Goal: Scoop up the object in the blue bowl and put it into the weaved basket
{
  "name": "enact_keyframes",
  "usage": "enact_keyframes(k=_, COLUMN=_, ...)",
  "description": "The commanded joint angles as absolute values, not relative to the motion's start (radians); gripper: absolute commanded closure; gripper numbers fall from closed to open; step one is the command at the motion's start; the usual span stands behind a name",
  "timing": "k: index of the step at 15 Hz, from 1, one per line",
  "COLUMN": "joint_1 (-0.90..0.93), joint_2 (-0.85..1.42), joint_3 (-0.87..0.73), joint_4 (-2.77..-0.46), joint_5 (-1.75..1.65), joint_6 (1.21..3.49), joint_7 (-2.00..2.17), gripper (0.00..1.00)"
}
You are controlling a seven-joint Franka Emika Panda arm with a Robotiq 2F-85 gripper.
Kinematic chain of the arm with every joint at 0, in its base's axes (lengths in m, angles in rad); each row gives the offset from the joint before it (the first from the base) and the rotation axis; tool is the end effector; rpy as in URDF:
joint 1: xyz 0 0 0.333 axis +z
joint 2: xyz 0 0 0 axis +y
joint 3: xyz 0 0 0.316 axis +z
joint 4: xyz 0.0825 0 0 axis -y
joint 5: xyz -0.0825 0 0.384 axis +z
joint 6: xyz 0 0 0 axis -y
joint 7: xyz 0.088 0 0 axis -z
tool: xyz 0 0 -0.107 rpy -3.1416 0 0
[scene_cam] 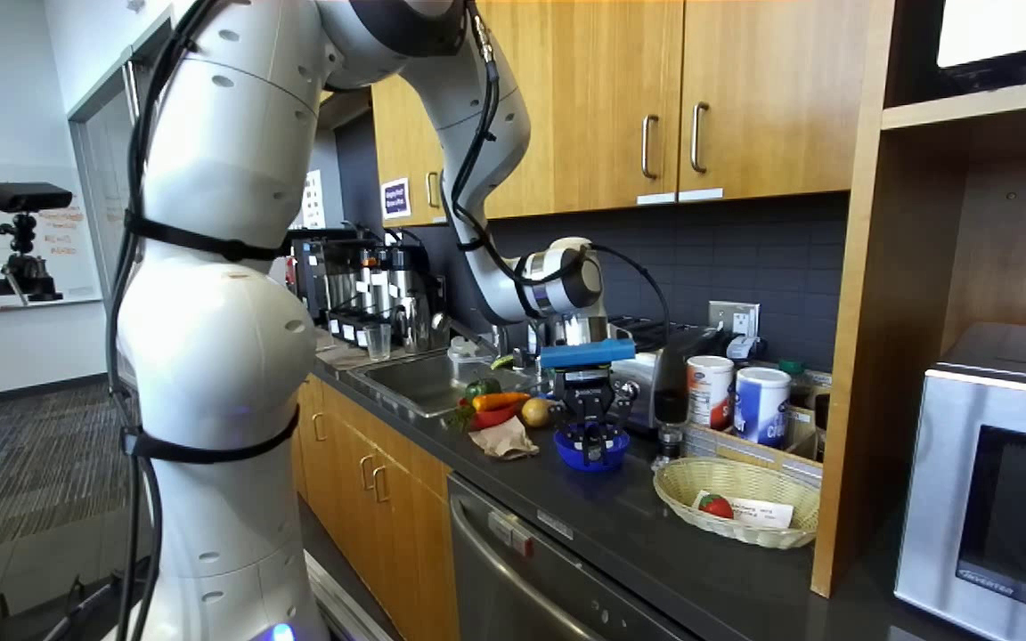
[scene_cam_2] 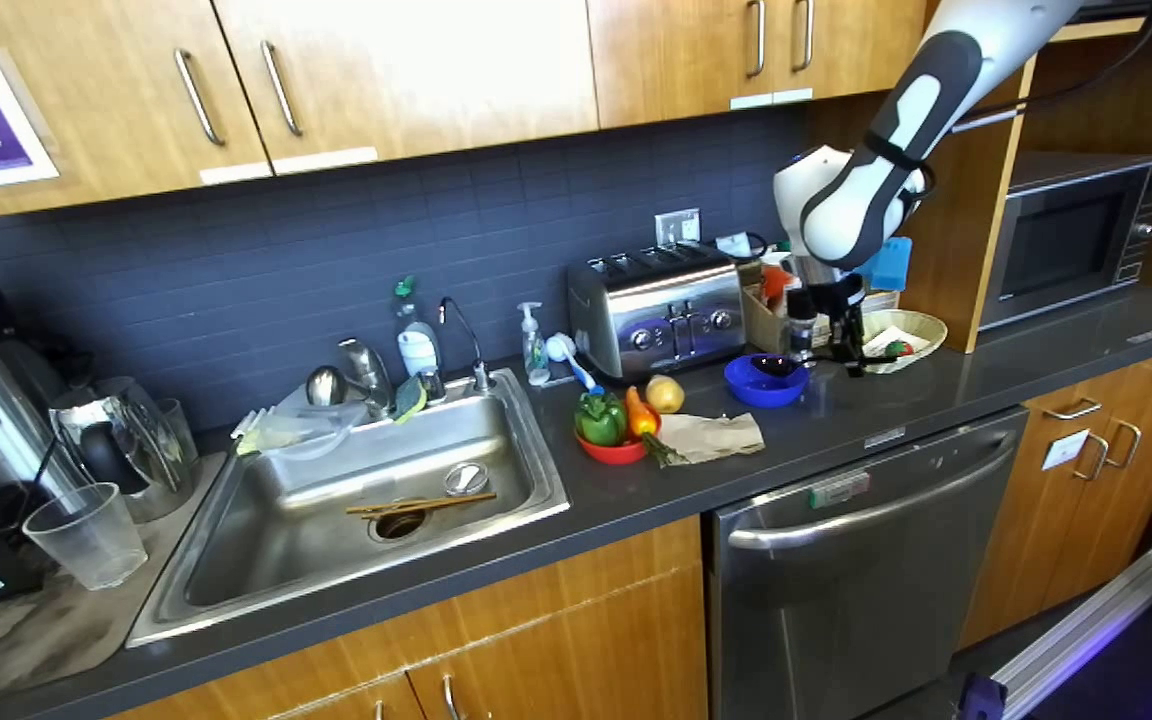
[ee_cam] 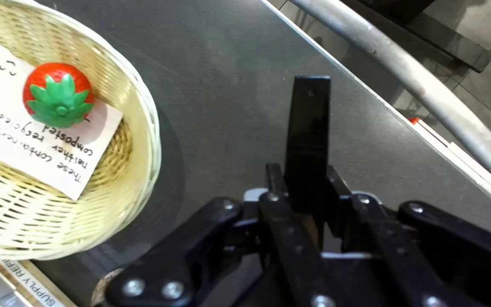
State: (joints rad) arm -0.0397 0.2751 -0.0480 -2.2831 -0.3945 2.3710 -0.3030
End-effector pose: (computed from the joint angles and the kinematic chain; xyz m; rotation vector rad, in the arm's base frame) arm 0.5105 -0.0499 0.2189 2.8036 0.7556 -0.3403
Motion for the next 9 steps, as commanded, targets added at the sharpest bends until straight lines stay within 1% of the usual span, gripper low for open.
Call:
enact_keyframes(k=1, joint_1=-0.03, joint_2=0.317, joint_3=-0.048, joint_4=-2.233, joint_5=-0.41, joint_6=2.332, joint_7=-0.295, gripper=0.94)
enact_keyframes(k=9, joint_1=-0.029, joint_2=0.357, joint_3=-0.05, joint_4=-2.192, joint_5=-0.41, joint_6=2.295, joint_7=-0.29, gripper=0.94)
